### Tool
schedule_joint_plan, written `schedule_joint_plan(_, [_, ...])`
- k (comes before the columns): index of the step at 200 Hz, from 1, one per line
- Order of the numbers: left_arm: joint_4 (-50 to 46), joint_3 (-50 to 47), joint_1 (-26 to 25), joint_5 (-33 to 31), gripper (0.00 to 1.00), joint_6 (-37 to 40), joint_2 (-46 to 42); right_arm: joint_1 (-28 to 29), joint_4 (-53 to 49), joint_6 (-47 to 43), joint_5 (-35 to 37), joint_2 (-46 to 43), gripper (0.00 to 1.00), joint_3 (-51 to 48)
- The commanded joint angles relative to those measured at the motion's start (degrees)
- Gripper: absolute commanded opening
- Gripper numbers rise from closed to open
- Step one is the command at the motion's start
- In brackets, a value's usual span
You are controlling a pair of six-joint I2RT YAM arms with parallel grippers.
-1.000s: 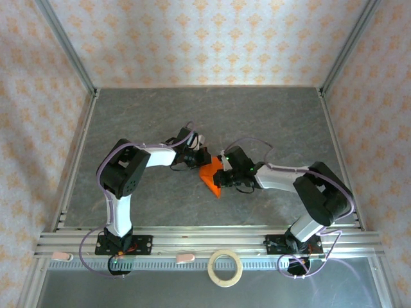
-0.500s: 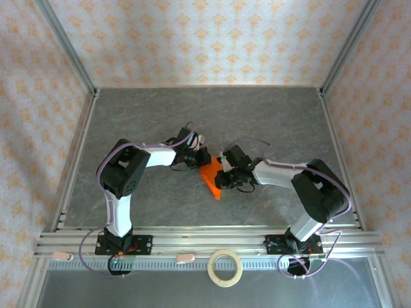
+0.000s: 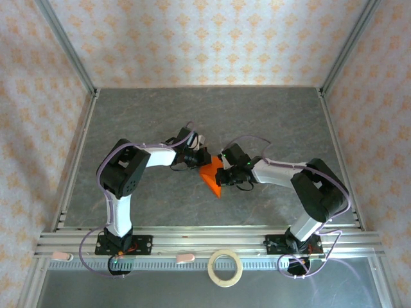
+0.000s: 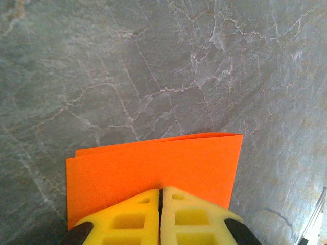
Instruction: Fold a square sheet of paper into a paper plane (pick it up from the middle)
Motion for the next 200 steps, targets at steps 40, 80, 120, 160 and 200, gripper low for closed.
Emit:
schedule_joint_plan(40, [-4.65,-1.45,-0.36,-2.97,0.08,0.97,-0.01,-0.28,-1.39,0.56,2.52,0.76,0.04,1.75])
schedule_joint_plan(80, [-4.83,-1.34,-0.36,-2.89,0.08,1.01,-0.01,-0.28,-1.55,0.37,1.45,0.8,0.04,1.38])
schedule_joint_plan(120, [-4.74,-1.36,-0.4,-2.93,0.08,0.96,-0.01,-0.28,-1.55,0.22,1.03,0.86,0.04,1.37])
schedule_joint_plan(160, [-4.81,-1.43,-0.36,-3.02,0.08,0.96,-0.25,-0.28,-1.83,0.12,0.54,1.06,0.04,1.45])
schedule_joint_plan(200, [-4.81,-1.23,-0.46,-2.87,0.08,0.88,-0.01,-0.24,-1.72,0.03,1.32,1.24,0.04,1.23])
